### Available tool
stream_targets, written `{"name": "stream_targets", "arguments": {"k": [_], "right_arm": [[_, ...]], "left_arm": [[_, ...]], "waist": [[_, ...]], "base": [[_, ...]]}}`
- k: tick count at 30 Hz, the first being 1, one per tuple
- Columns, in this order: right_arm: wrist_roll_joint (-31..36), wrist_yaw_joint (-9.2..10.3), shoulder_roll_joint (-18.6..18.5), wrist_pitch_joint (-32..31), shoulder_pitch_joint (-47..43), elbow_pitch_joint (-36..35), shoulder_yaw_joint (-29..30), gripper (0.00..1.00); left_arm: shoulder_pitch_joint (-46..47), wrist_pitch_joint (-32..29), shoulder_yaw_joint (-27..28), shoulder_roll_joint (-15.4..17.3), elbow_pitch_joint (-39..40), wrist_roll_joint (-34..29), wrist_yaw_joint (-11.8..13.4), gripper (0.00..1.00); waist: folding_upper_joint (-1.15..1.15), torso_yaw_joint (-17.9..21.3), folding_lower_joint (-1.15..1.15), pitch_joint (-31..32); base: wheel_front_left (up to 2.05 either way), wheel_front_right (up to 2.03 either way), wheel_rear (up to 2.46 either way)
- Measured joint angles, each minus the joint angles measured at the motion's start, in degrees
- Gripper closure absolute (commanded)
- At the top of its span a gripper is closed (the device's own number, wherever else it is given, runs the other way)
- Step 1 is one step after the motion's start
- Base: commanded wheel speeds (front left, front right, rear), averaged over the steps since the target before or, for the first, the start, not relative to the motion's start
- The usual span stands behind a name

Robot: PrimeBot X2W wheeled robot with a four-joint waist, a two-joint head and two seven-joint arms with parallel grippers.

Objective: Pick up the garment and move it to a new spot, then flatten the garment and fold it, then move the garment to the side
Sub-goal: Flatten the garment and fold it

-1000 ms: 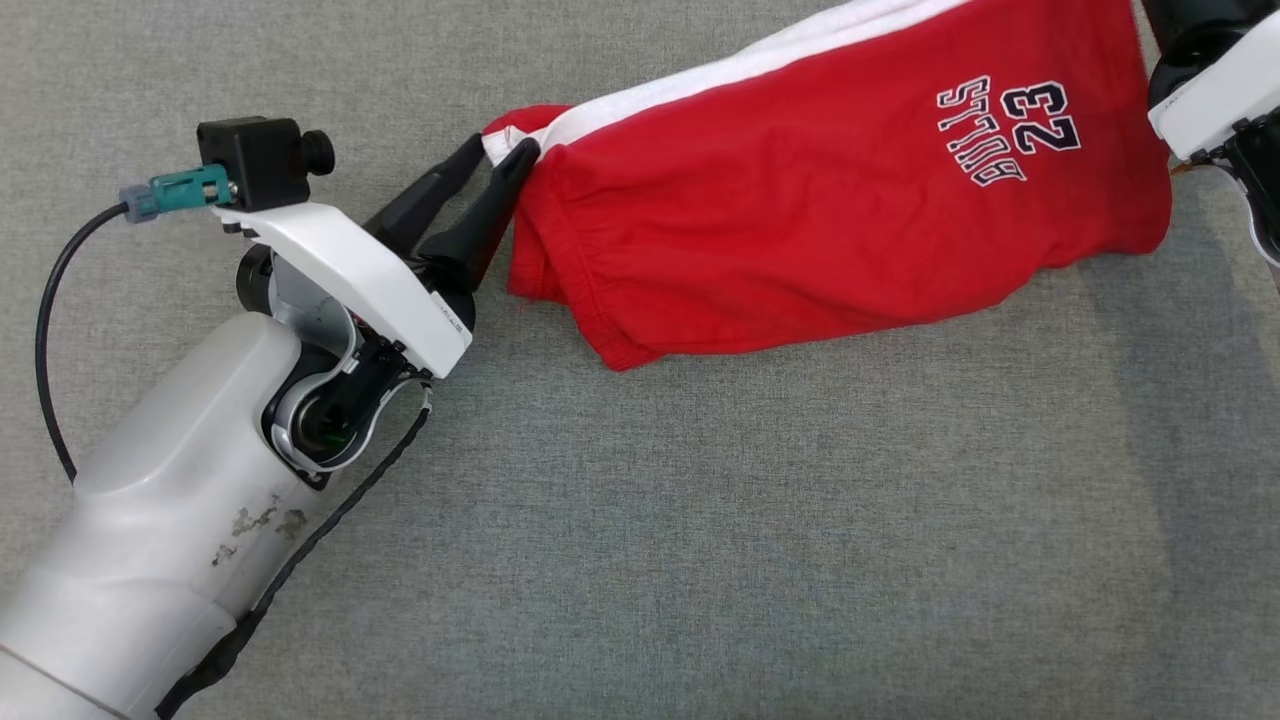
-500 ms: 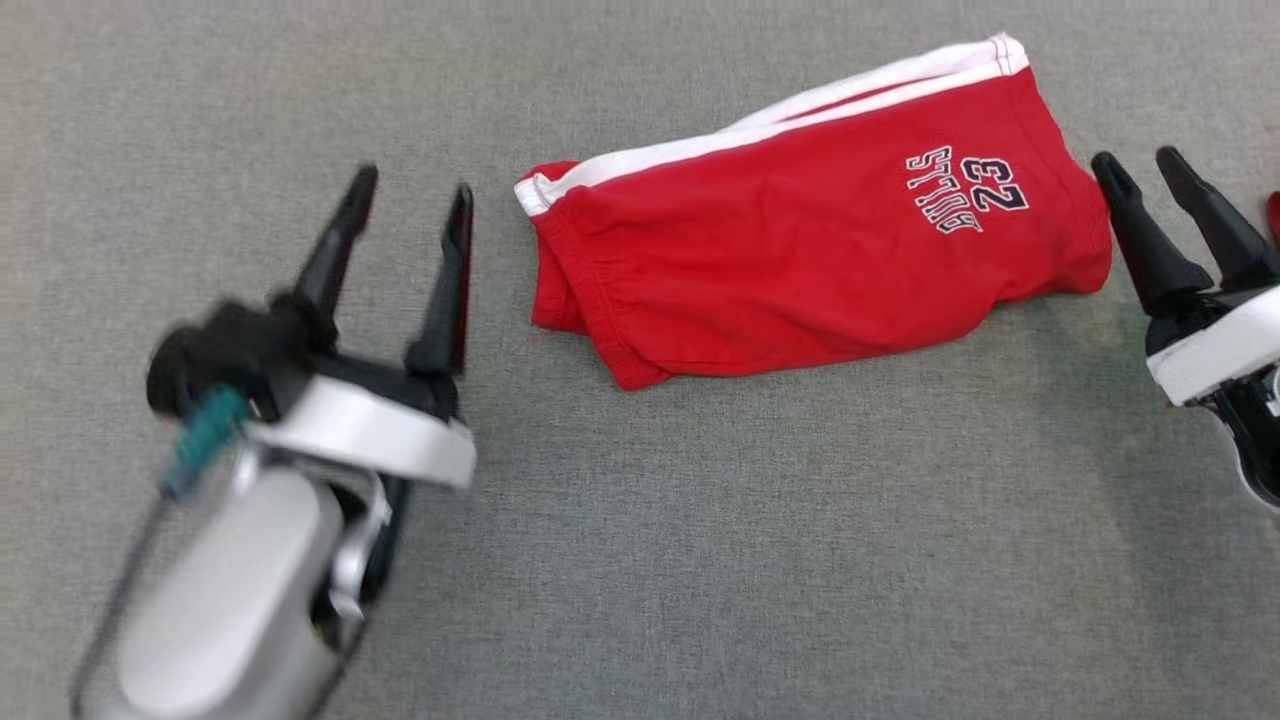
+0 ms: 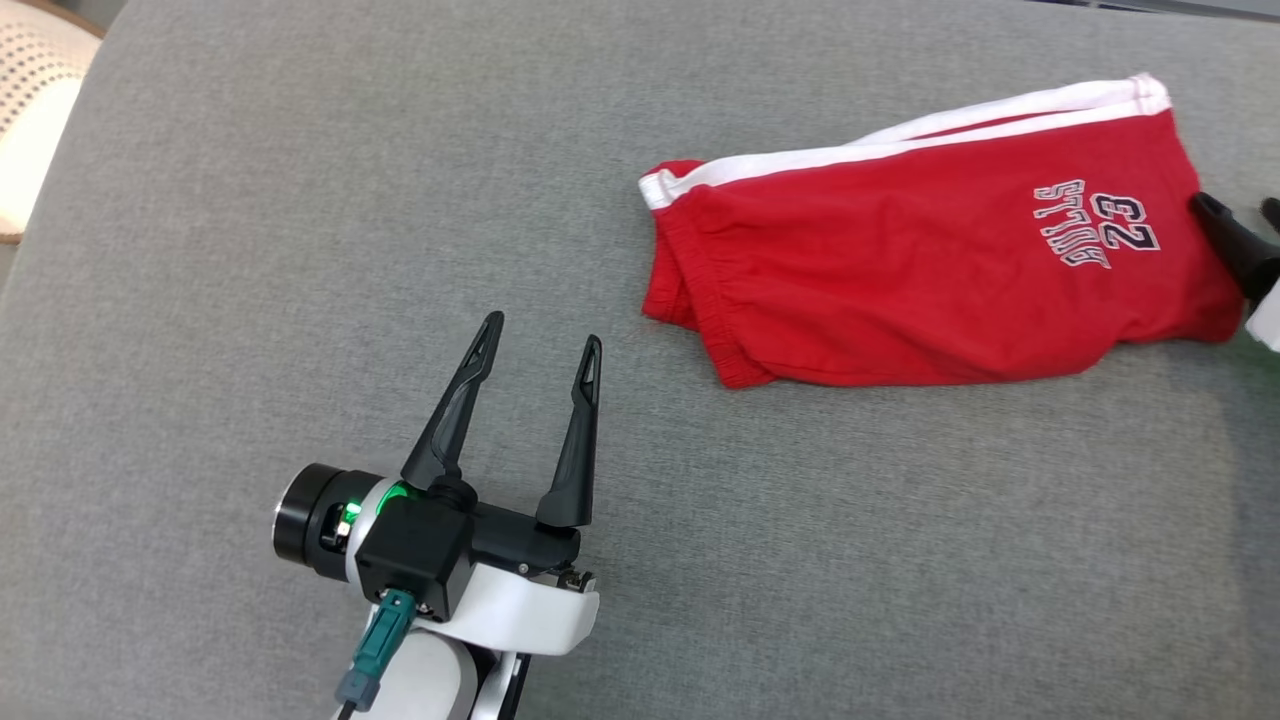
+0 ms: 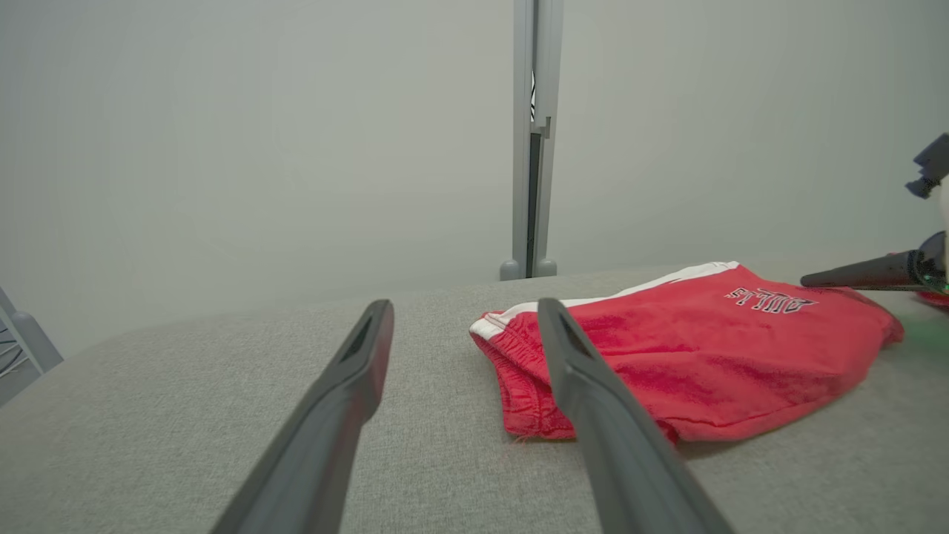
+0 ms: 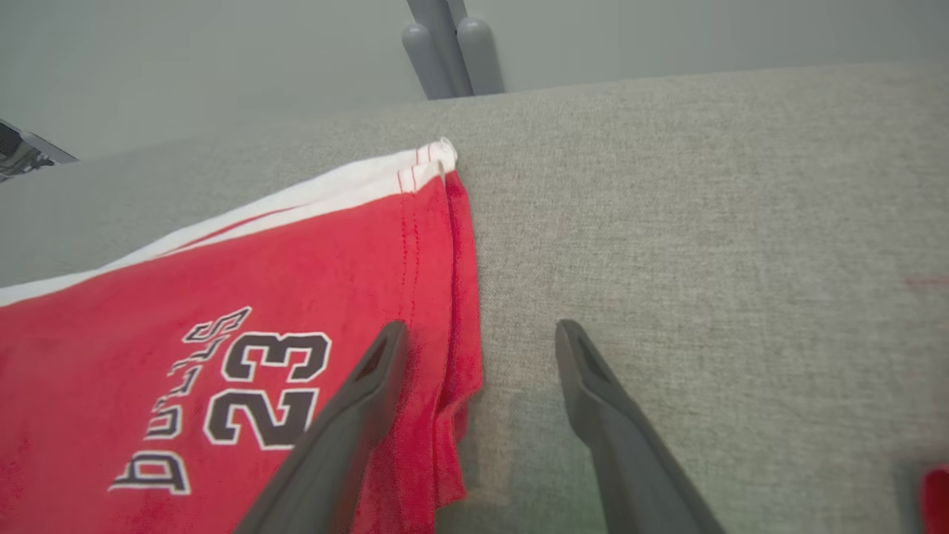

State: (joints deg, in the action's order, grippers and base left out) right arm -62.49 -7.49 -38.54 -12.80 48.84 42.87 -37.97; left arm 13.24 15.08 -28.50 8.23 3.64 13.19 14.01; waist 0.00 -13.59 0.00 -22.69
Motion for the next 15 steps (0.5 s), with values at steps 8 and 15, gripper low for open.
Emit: {"name": "stream_targets", "arguments": {"k": [8,15], "right_arm": [[3.4,0.01,1.3,-10.3,5.8,6.7,-0.7,0.0],[1.5,0.0,2.3,-14.6,4.9,3.9,-0.8,1.0]], "left_arm": [[-0.1,0.0,2.6,-2.5,-1.5,-1.8,-3.4,0.0],[-0.8,0.0,4.6,-3.9,-1.9,-2.8,-5.5,0.0]], "waist": [[0.0,-2.6,0.0,-1.1],[0.0,-1.8,0.0,-1.0]], "base": [[0.0,0.0,0.0],[0.0,0.0,0.0]]}}
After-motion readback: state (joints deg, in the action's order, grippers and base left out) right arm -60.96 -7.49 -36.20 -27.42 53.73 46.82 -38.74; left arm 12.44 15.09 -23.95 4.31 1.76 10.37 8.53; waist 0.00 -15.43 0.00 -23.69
